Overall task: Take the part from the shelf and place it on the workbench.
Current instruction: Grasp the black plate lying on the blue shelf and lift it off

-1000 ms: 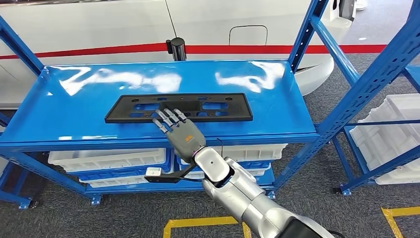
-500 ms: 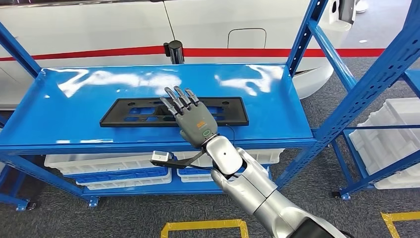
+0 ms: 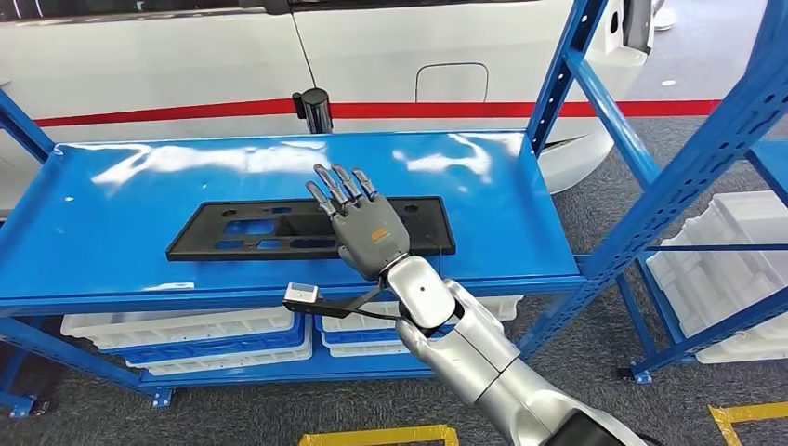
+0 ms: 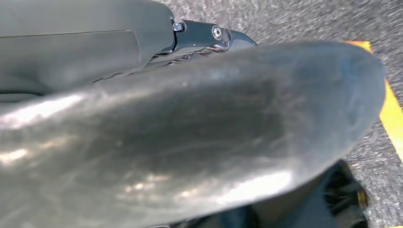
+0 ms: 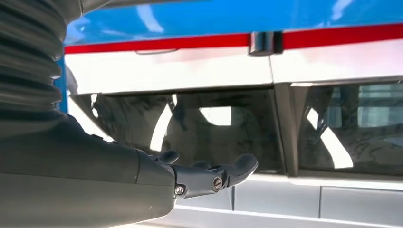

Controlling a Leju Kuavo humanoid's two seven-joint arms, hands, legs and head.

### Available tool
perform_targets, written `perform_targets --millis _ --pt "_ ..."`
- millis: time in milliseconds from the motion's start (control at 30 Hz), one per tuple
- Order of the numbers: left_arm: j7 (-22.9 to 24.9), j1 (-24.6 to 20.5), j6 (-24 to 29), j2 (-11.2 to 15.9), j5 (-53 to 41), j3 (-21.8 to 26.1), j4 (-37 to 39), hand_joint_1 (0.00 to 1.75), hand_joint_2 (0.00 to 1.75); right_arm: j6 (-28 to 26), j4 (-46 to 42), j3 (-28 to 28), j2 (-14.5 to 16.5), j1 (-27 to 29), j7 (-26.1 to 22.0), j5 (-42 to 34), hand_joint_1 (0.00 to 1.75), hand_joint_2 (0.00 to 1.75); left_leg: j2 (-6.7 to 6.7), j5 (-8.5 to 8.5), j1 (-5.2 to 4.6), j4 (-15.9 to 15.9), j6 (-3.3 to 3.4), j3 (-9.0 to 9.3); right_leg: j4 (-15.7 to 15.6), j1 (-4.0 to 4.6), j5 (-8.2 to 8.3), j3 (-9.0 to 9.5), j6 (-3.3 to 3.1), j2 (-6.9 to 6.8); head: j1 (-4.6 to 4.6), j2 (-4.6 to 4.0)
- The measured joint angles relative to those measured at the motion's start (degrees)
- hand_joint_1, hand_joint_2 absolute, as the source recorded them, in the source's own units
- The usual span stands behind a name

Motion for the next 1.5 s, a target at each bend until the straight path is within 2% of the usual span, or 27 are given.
perform_targets --millis 100,133,167,233,300,433,633,900,1333,1400,1500 --pt "0.0 -0.1 -0.1 0.0 -0.1 0.0 0.0 0.00 0.00 0.2 0.5 0.2 0.5 -0.1 -0.7 -0.3 0.00 1.75 -0.15 -0.12 -0.32 -0.4 0.57 0.02 0.2 -0.18 -0.41 -0.23 0.90 -0.07 0.01 0.00" --pt "-0.1 -0.1 -0.1 0.0 -0.2 0.0 0.0 0.00 0.00 0.3 0.6 0.3 0.7 -0.1 -0.8 -0.4 0.00 1.75 -0.26 -0.10 -0.36 -0.6 0.72 0.18 0.6 -0.16 -0.27 -0.29 1.02 -0.14 0.12 0.00" --pt "-0.1 -0.1 0.0 0.0 -0.2 0.0 0.0 0.00 0.00 0.4 0.8 0.4 0.8 -0.2 -1.1 -0.5 0.00 1.75 -0.37 -0.11 -0.47 -0.6 0.78 0.33 0.7 -0.14 -0.20 -0.31 0.94 -0.25 0.23 0.00" --pt "-0.1 -0.2 0.2 0.0 -0.4 0.0 0.0 0.00 0.00 0.9 1.1 0.6 1.0 -0.2 -1.7 -0.9 0.00 1.75 -0.62 -0.23 -0.92 -0.5 0.70 0.33 0.0 -0.26 0.02 0.17 0.33 -0.37 0.39 0.00" --pt "-0.2 -0.3 0.4 -0.1 -0.6 0.1 0.0 0.00 0.00 1.4 1.5 0.9 1.2 -0.1 -2.2 -1.1 0.00 1.75 -0.70 -0.29 -1.11 -0.4 0.74 0.21 -0.8 -0.43 -0.24 0.58 0.18 -0.39 0.40 0.00" --pt "-0.2 -0.3 0.9 -0.1 -0.7 0.1 0.0 0.00 0.00 2.0 2.2 1.4 1.6 0.0 -3.0 -1.7 0.00 1.75 -0.71 -0.33 -1.17 -0.4 0.83 0.14 -0.9 -0.50 -0.11 0.59 0.41 -0.40 0.42 0.00" --pt "-0.2 -0.3 1.7 -0.1 -1.3 0.3 0.0 0.00 0.00 6.5 3.1 4.3 2.5 0.3 -7.5 -6.2 0.00 1.75 -0.61 -0.35 -1.15 -0.4 0.92 0.16 -1.0 -0.48 -0.03 0.54 0.96 -0.38 0.40 0.00" --pt "-0.3 -0.2 1.9 -0.1 -1.5 1.3 0.0 0.00 0.00 8.8 2.4 8.2 2.5 0.4 -8.4 -10.4 0.00 1.75 -0.59 -0.31 -0.90 -0.4 0.93 0.19 -1.0 -0.24 -0.03 0.54 0.96 -0.38 0.40 0.00" --pt "-0.3 -0.2 1.9 -0.2 -1.7 1.4 0.0 0.00 0.00 9.1 2.0 8.8 2.4 0.4 -8.4 -10.8 0.00 1.75 -0.59 -0.30 -0.88 -0.4 0.92 0.19 -1.0 -0.22 -0.03 0.54 0.96 -0.38 0.40 0.00" --pt "-0.3 -0.2 2.0 -0.2 -2.0 1.6 0.0 0.00 0.00 7.3 0.7 9.5 2.0 0.5 -8.1 -11.1 0.00 1.75 -0.59 -0.29 -0.85 -0.4 0.91 0.19 -0.9 -0.19 -0.03 0.54 0.95 -0.38 0.40 0.00" --pt "-0.3 -0.1 2.2 -0.5 -2.6 2.6 0.0 0.00 0.00 1.3 -6.6 9.9 0.2 1.5 -7.2 -10.2 0.00 1.75 -0.59 -0.30 -0.85 -0.4 0.91 0.19 -0.9 -0.17 -0.03 0.53 0.95 -0.38 0.41 0.00"
